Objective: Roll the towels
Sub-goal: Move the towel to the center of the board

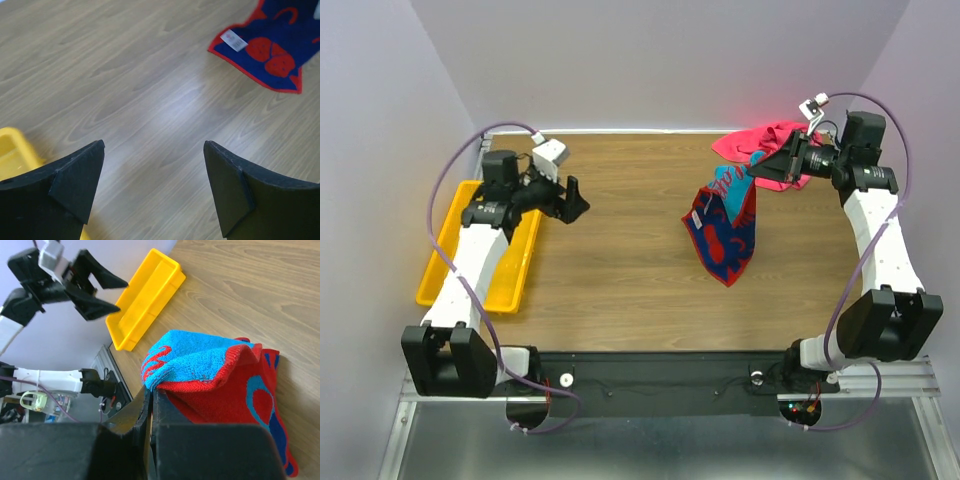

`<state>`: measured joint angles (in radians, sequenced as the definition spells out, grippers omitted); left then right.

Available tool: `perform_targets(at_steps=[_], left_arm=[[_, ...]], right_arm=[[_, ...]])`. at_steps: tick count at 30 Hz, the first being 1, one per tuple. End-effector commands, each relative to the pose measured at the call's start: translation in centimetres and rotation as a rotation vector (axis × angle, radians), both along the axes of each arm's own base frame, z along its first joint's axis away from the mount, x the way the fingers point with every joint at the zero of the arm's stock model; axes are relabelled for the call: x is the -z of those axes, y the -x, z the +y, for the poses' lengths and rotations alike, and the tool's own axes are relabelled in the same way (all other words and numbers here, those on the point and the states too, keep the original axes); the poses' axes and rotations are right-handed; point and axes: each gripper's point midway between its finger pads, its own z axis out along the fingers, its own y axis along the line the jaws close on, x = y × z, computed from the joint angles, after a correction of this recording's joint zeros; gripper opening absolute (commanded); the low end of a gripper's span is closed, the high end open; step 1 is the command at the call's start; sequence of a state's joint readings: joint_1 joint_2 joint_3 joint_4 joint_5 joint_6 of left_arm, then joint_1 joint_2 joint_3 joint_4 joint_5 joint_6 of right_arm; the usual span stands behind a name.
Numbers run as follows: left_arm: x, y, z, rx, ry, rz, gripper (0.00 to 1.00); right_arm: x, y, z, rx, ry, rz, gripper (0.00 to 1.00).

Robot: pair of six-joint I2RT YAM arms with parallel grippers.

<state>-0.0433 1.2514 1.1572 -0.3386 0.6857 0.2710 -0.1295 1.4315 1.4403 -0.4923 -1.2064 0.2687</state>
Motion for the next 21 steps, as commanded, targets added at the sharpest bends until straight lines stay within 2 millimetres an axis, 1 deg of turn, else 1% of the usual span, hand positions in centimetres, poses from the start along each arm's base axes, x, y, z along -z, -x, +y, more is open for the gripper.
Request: perform_targets(at_steps=[1,2,4,5,6,7,8,9,10,11,12,13,14,15,16,17,18,19,20,21], left_arm=[[-0.5,0.0,-3.6,0.127,0.028,-0.134,0.89],[-0.1,-0.6,-5.1,0.153,0.014,-0.159,0.89],[0.7,-1.3,-7.1,0.196,-0.003,-0.165,0.88],[0.2,-2.1,-8.1,0.209,-0.007,-0.185,0.88],[2.3,-3.2,-9.2,0.206,-0.032,-0.133,0.87],[1.9,-3.6,-11.2,0.236,-0.027,-0.134,0.85],[2.8,-4.1,-12.4,0.246,-0.032,-0.110,0.84],[5.7,-4.7,-14.3,0.248,-0.047,-0.030,0.81],[6.5,-5.1,-15.4,0.248,-0.051,-0.006,0.81],[8.1,-6.5,-16.6,0.236,-0.064,0.027,0.79],[8.8,-6.9,-17.6,0.233,-0.064,0.048,0.79],[9.5,-7.2,-18.5,0.234,-0.061,0.063,0.79],[8.7,-7.7,-20.3,0.238,-0.030,0.058,0.79],[10.5,-8.1,-21.3,0.239,-0.036,0.090,0.79],[10.7,-8.5,-22.0,0.233,-0.033,0.092,0.79],[9.8,-9.0,-23.5,0.230,-0.016,0.077,0.78],[11.4,-9.3,-24.3,0.231,-0.020,0.108,0.77],[11.8,-9.5,-24.8,0.232,-0.015,0.119,0.77],[11.4,-9.6,-25.8,0.244,-0.002,0.117,0.76],[12.7,-9.6,-26.2,0.240,-0.002,0.148,0.75]], right_arm=[[-1.1,-0.2,0.0,0.006,0.011,-0.063,0.01],[-0.4,-0.4,-0.1,0.026,0.018,-0.045,0.01],[0.3,-0.6,-0.3,0.049,0.031,-0.034,0.00],[0.5,-0.7,-0.4,0.061,0.036,-0.030,0.01],[1.2,-1.1,-0.7,0.095,0.053,-0.018,0.01],[1.5,-1.4,-1.0,0.120,0.065,-0.014,0.01],[1.8,-1.5,-1.2,0.139,0.074,-0.010,0.00],[2.4,-2.2,-1.7,0.191,0.101,0.002,0.00],[2.8,-2.5,-2.1,0.225,0.116,0.008,0.01],[3.3,-3.2,-2.9,0.287,0.148,0.012,0.01],[3.5,-3.5,-3.3,0.316,0.162,0.014,0.00],[3.8,-3.7,-3.6,0.339,0.175,0.019,0.01],[4.1,-3.9,-3.9,0.354,0.186,0.021,0.01],[4.5,-4.3,-4.3,0.387,0.205,0.026,0.01],[4.7,-4.4,-4.7,0.408,0.213,0.033,0.01],[5.3,-4.6,-5.0,0.429,0.225,0.045,0.01],[5.7,-4.8,-5.4,0.458,0.241,0.053,0.00],[6.1,-4.9,-5.6,0.467,0.247,0.061,0.00],[6.7,-4.9,-5.6,0.471,0.251,0.077,0.01],[7.0,-5.0,-5.9,0.487,0.258,0.086,0.01]])
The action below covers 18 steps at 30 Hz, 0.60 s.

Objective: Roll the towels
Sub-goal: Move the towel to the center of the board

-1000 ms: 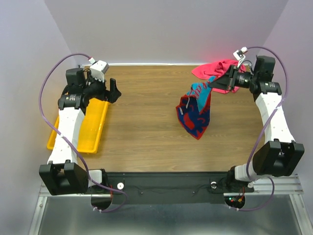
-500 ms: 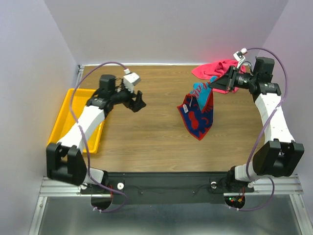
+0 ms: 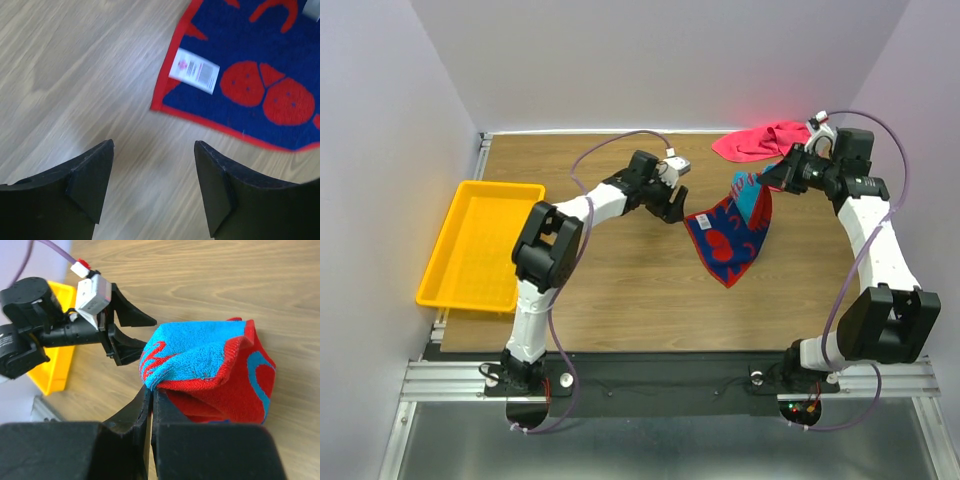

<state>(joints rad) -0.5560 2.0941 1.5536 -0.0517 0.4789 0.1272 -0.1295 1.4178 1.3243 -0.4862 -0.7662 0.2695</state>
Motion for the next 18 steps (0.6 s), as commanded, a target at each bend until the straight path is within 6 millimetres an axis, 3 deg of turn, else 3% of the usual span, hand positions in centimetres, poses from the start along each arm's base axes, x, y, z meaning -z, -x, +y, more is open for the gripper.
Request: perform_targets(at_steps=[1,11,18], left_arm=[[-3.7,-2.0,-3.2,-0.036,0.097,-0.044,0.75],[2.3,0.8,-5.3,-0.037,0.052,0.100,0.69],[4.7,0.6,-5.8,-0.096,-0.031,0.088,0.66]], right_arm=[[0.4,-0.8,-1.6,0.106,0.063,-0.022,0.01],[2.2,-1.6,-3.1,0.182,0.120,0.010,0.00],[3.5,-1.4,-3.7,0.209,0.147,0.036,0.01]])
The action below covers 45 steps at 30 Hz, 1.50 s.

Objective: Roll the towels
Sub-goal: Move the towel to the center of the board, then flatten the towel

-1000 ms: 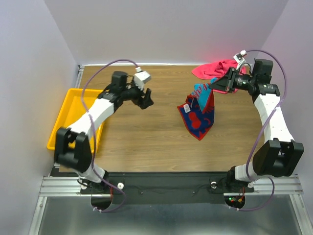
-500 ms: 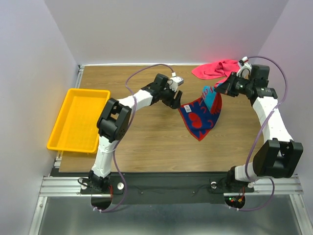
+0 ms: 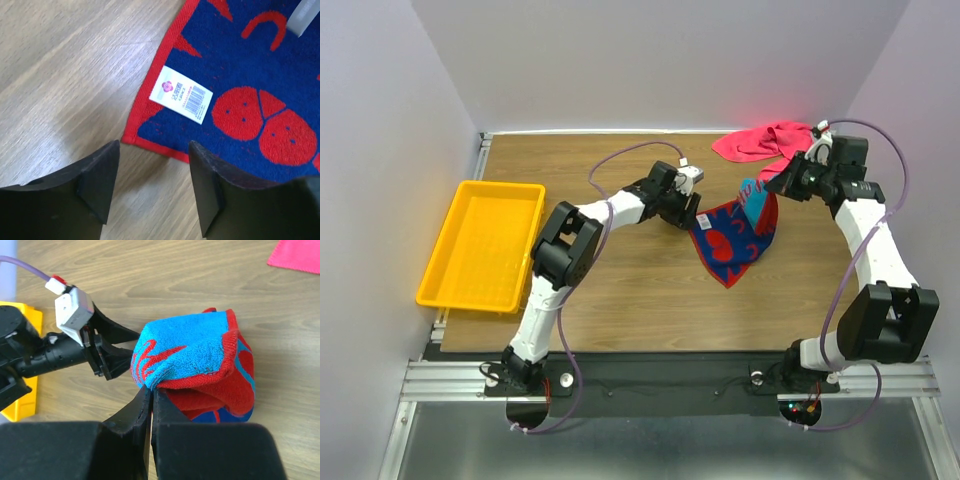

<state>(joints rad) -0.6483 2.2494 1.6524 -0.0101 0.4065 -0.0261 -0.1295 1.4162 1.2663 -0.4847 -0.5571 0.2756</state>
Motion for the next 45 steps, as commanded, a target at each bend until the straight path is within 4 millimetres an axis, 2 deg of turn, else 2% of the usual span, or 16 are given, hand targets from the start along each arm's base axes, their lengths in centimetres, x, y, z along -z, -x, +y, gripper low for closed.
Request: perform_targets(at_steps=[1,6,10,12,16,20,23,27,28,32,34,35,36,37,42,45], left_arm=[[0.9,-0.3,-0.8,-0.046,-0.046,-0.005,0.63],[2.5,-1.0,-0.2,-0.101,-0.107,0.010,0.41],[3.5,-1.4,0.5,-0.131,-0.160,0.015,0.09],[3.2,-1.4,0.9,-0.124,-0.176,0.008,0.00],[0.9,-0.9,2.9,-0.120,-0.169,-0.008,0.00],[-1.5,0.2,6.8,-0.141,-0.194,-0.048,0.00],[-2.2,1.6,11.5,-0.181,-0.238,-0.044,0.00],[-1.2,3.8,15.2,-0.187,-0.313,-0.002,0.00],[-2.0,3.7,16.3,-0.194,-0.319,-0.023,0.00],[-1.4,4.3,19.3,-0.222,-0.368,-0.018,0.00],[-1.0,4.1,19.9,-0.232,-0.394,-0.020,0.00],[-1.0,3.8,20.2,-0.238,-0.401,-0.023,0.00],[-0.9,3.5,20.1,-0.239,-0.400,-0.022,0.00],[-1.0,3.2,20.1,-0.242,-0.399,-0.025,0.00],[-1.8,1.6,19.0,-0.248,-0.376,-0.034,0.00],[-1.7,1.5,18.9,-0.247,-0.372,-0.031,0.00]], right_arm=[[0.1,-0.5,-0.9,0.033,0.051,-0.035,0.01],[1.0,-0.7,-1.5,0.054,0.073,-0.017,0.01],[2.1,-0.4,-1.5,0.054,0.068,0.015,0.01],[2.8,-0.2,-1.5,0.059,0.069,0.034,0.01],[4.5,0.6,-2.6,0.122,0.111,0.087,0.01],[6.7,1.8,-3.2,0.181,0.115,0.181,0.00],[8.4,3.1,-2.3,0.176,0.055,0.257,0.01],[8.9,4.5,0.2,0.120,-0.083,0.322,0.06],[9.3,4.8,0.5,0.118,-0.107,0.344,0.07],[10.8,3.5,0.2,0.157,-0.151,0.423,0.10],[11.3,1.8,-1.3,0.212,-0.136,0.433,0.10],[11.6,1.3,-1.8,0.215,-0.134,0.438,0.17],[13.6,0.8,-2.4,0.228,-0.134,0.490,0.30],[13.5,-0.1,-2.6,0.218,-0.134,0.482,0.55],[15.2,-0.3,-2.8,0.095,-0.095,0.495,0.75],[14.8,1.7,-3.1,0.031,-0.006,0.443,0.86]])
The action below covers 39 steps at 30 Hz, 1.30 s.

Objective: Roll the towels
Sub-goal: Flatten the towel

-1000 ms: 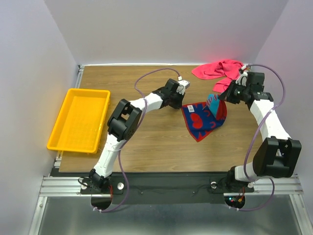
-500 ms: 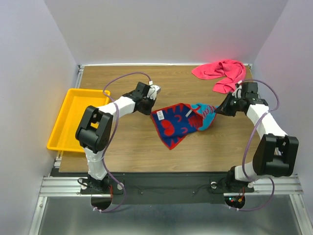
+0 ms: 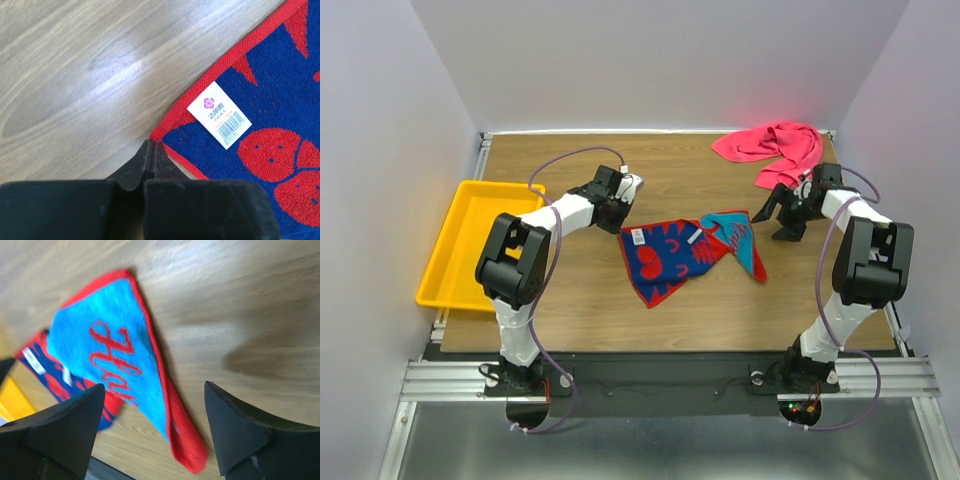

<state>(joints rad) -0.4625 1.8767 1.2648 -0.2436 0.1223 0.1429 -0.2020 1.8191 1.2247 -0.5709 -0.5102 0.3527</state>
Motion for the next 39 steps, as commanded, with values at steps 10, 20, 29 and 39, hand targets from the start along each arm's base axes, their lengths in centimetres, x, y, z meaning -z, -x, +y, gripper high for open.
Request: perform_targets(at_steps=[10,20,29,39], left_arm=[[-1.7,-1.1,-0.7,0.014,0.030,-0.034,0.00],[-2.3,-1.5,-1.0,0.016,0.039,-0.032,0.00],[-2.5,-2.3,-0.9,0.013,0.033,-0.046,0.00],[-2.5,-3.0,-0.3,0.001,0.020,-0.058,0.00]], right_arm=[[-2.7,9.1,-0.3,-0.562,0.242,-0.206,0.72],[0.5,12.3,1.2,-0.787,0.293,-0.133,0.82],[4.1,11.9,1.8,-0.850,0.365,-0.053,0.64],[-2.1,11.8,6.1,-0.832,0.110,-0.209,0.00]])
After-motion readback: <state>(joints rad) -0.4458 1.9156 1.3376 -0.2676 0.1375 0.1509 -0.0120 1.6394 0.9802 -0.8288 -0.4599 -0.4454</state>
